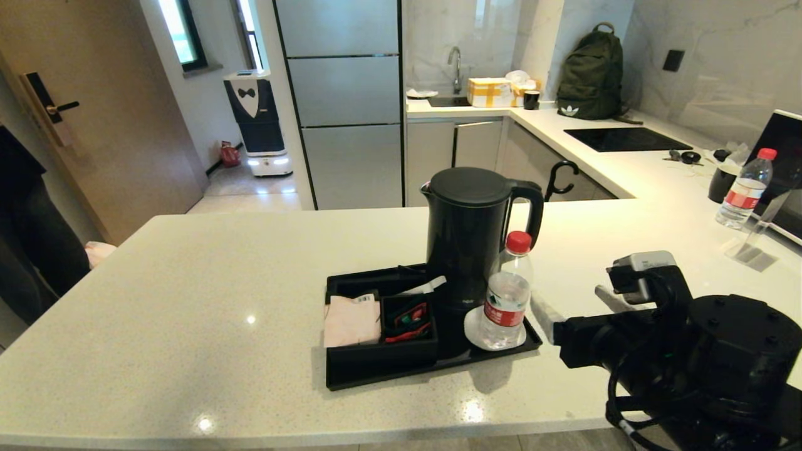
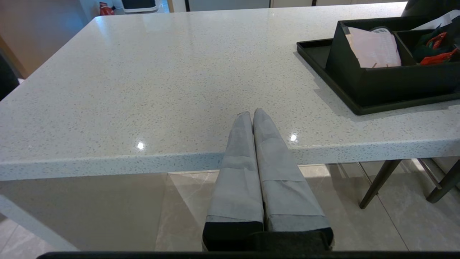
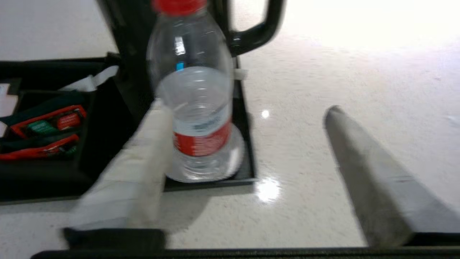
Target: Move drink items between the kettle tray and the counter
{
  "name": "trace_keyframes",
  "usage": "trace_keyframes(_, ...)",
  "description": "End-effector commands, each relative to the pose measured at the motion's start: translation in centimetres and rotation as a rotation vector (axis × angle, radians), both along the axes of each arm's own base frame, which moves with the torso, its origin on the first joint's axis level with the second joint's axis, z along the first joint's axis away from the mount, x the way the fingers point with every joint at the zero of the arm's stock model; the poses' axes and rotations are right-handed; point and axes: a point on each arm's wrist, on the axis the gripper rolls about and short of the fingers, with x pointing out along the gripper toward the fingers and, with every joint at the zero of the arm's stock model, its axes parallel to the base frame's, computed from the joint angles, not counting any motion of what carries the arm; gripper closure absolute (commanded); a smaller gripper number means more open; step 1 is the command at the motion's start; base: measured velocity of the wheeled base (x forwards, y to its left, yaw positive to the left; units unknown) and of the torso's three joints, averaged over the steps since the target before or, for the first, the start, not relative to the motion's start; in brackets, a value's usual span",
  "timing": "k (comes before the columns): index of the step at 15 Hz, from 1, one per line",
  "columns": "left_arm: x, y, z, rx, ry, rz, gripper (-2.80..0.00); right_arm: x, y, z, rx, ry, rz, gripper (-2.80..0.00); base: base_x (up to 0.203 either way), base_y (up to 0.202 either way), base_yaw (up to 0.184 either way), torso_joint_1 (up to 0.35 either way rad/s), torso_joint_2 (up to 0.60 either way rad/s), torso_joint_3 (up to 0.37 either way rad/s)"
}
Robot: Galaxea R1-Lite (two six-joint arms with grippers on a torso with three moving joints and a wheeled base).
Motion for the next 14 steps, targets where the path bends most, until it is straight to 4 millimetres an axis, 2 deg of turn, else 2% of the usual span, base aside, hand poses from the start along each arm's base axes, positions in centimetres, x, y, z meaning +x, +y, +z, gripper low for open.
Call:
trace_keyframes(1, 0.0, 0.0, 0.0, 0.001, 0.001, 0.000, 0.00, -2.2, -2.4, 3.6, 0.067, -0.081, -0.044, 0.00, 0.000, 0.000, 0.000, 0.000, 0.00, 0.000)
trace_keyframes(3, 0.0, 0.0, 0.0, 0.001, 0.001, 0.000, 0.00, -4.3, -5.9, 5.9, 0.079, -0.109, -0.168, 0.00, 0.000, 0.000, 0.000, 0.000, 0.00, 0.000)
trace_keyframes(5, 0.0, 0.0, 0.0, -0.001, 0.001, 0.000, 0.00, -5.1, -9.4, 6.8, 0.018, -0.072, -0.408, 0.00, 0.000, 0.000, 0.000, 0.000, 0.00, 0.000)
trace_keyframes(7, 0.0, 0.0, 0.0, 0.001, 0.001, 0.000, 0.00, -6.5, -12.0, 8.0, -0.011, -0.068, -0.617, 0.00, 0.000, 0.000, 0.000, 0.000, 0.00, 0.000)
trace_keyframes(8, 0.0, 0.0, 0.0, 0.001, 0.001, 0.000, 0.00, -8.0, -13.3, 8.8, -0.004, -0.094, -0.712, 0.00, 0.000, 0.000, 0.000, 0.000, 0.00, 0.000)
trace_keyframes(10, 0.0, 0.0, 0.0, 0.001, 0.001, 0.000, 0.00, -12.3, -15.3, 9.7, -0.002, -0.144, -0.865, 0.00, 0.000, 0.000, 0.000, 0.000, 0.00, 0.000)
trace_keyframes(12, 0.0, 0.0, 0.0, -0.001, 0.001, 0.000, 0.00, -16.8, -16.1, 9.0, -0.013, -0.182, -0.959, 0.00, 0.000, 0.000, 0.000, 0.000, 0.00, 0.000)
trace_keyframes(14, 0.0, 0.0, 0.0, 0.001, 0.001, 0.000, 0.00, -21.3, -16.3, 7.5, -0.018, -0.234, -0.989, 0.00, 0.000, 0.000, 0.000, 0.000, 0.00, 0.000)
